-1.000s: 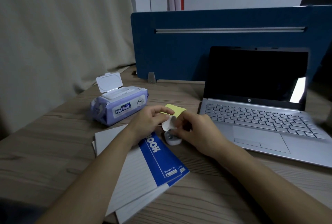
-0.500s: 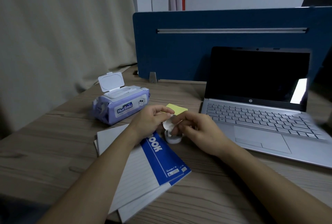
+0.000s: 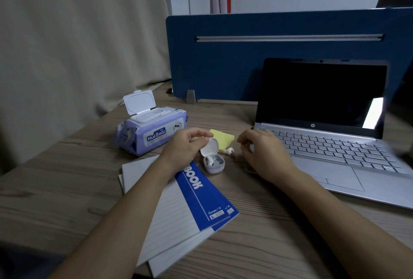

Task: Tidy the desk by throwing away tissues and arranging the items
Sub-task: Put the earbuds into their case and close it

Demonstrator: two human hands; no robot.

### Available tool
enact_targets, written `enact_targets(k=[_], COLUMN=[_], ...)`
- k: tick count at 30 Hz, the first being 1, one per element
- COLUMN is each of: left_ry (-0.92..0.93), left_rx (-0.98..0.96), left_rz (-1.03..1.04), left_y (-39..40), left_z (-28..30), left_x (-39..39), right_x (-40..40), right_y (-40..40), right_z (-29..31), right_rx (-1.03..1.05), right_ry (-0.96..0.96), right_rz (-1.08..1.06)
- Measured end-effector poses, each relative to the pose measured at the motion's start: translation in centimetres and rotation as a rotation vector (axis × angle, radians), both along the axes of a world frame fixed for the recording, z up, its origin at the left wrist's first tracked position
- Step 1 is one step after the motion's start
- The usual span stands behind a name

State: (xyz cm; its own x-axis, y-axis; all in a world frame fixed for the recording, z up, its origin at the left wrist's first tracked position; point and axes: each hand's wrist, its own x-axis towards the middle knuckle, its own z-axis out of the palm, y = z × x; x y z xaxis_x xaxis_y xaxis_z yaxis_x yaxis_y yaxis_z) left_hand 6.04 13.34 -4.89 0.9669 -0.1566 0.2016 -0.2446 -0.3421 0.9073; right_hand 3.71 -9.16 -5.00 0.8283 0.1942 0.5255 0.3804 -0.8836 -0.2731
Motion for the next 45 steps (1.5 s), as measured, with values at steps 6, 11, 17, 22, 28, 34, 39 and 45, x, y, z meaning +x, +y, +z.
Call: enact_targets(k=[6,11,17,22,28,34,39,45], left_ry=[-0.016,-0.015,0.012,0.015,0.028,0.009,0.005,-0.021], left_rx=[-0.001,0.027,0.022,0.007,-0.032,-0.015,-0.005,-0.007], left_rz=[0.01,0.015,-0.01,-0.006,-0.021,-0.033,-0.054,-0.077], left_y=[0.0,-0.1,0.1,0.1,0.0,0.0,0.0,0.0], left_z=[0.2,0.0,-0.1,0.0,0.1,0.2,0.2,0.3], left_x=[0.0,0.1,0.2,0.2,0.0,-0.2,-0.3,-0.4], right_x=[1.7,2.0,1.5,0.0,-1.3,-1.7,-1.7,-1.6], right_y=[1.7,2.1,2.1,1.2,2.0,1.8,1.9,2.3], right_z=[-0.2,-0.4,0.5,1.5,2.1,2.1,1.9,1.6], right_rx=[-0.108,-0.181,-0.105,0.06,0.038,0.004,-0.058,0.004], right_ry=[0.14,0.063,0.01,0.013,0.046,0.049,0.049,-0.011], right_rz=[-0.061,-0.041,0.046,0.282,0.41,0.423,0.432,0.463])
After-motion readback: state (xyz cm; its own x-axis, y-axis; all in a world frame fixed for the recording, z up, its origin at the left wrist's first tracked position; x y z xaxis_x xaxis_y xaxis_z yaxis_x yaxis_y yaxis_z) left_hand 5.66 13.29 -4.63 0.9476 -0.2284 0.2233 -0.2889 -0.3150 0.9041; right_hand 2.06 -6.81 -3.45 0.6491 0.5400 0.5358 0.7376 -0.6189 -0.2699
